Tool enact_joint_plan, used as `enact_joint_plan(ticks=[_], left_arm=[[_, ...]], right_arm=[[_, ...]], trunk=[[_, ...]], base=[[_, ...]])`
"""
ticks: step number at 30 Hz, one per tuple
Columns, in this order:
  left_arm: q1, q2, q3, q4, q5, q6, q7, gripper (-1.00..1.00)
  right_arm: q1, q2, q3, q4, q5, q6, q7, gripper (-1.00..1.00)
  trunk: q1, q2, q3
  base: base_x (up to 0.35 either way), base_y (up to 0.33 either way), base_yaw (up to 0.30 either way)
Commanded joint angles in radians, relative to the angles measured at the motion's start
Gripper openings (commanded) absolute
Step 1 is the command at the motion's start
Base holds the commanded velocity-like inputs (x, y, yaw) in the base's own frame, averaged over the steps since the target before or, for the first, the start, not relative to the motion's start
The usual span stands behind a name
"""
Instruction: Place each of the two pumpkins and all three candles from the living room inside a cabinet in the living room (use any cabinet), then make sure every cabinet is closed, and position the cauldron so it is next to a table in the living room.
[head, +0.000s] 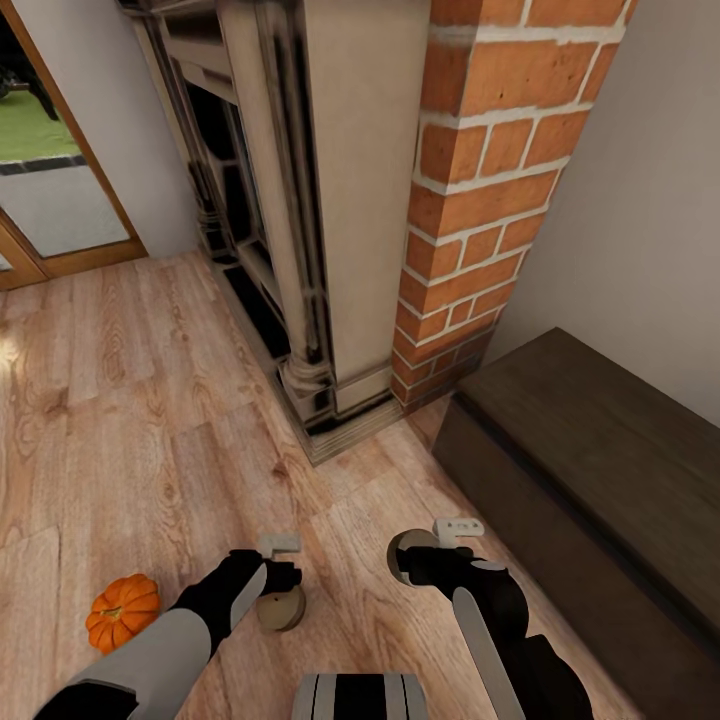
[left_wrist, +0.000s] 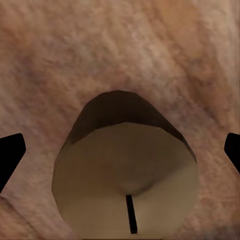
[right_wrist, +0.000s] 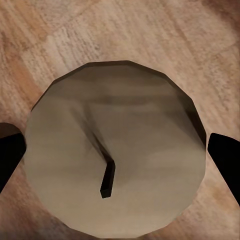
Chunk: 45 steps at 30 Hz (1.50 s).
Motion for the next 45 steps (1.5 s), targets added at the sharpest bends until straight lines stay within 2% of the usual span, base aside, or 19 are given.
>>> enact_joint_plan(ticks=[1,17,22,26,31,40,45], left_arm=[[0.0,0.0,-0.008,-0.002,0.01,0.005,0.007,1.0],[0.004,-0.004,-0.008,0.0,0.01,0.012,0.01,1.0],[0.004,-0.004,-0.007,0.047,0.012,0.01,0.008,1.0],[0.004,-0.004,-0.007,0.061,0.013,0.009,0.008,1.0],[0.004,-0.004,-0.006,0.065,0.013,0.009,0.009,1.0],[0.004,-0.004,-0.006,0.063,0.014,-0.006,0.009,1.0],[0.004,-0.004,-0.007,0.063,0.014,-0.043,0.009,1.0]], right_arm=[[-0.001,0.0,0.001,-0.001,-0.011,0.003,-0.011,-1.0],[-0.001,-0.001,0.001,-0.001,-0.011,0.003,-0.01,-1.0],[-0.001,0.0,0.001,-0.001,-0.011,0.003,-0.01,-1.0],[-0.001,0.0,0.001,-0.001,-0.011,0.002,-0.01,-1.0],[-0.001,-0.001,0.001,-0.001,-0.011,0.002,-0.01,-1.0],[-0.001,-0.001,0.001,-0.001,-0.011,0.002,-0.01,-1.0],[-0.001,-0.001,0.001,-0.001,-0.011,0.002,-0.01,-1.0]], trunk=[[0.0,0.0,-0.001],[0.0,0.0,-0.001],[0.0,0.0,-0.001],[0.001,-0.001,-0.012],[0.001,-0.001,-0.012],[0.001,-0.001,-0.012],[0.001,-0.001,-0.012]], base=[[0.0,0.0,0.0],[0.0,0.0,0.0],[0.0,0.0,0.0],[0.0,0.0,0.0],[0.0,0.0,0.0],[0.0,0.0,0.0],[0.0,0.0,0.0]])
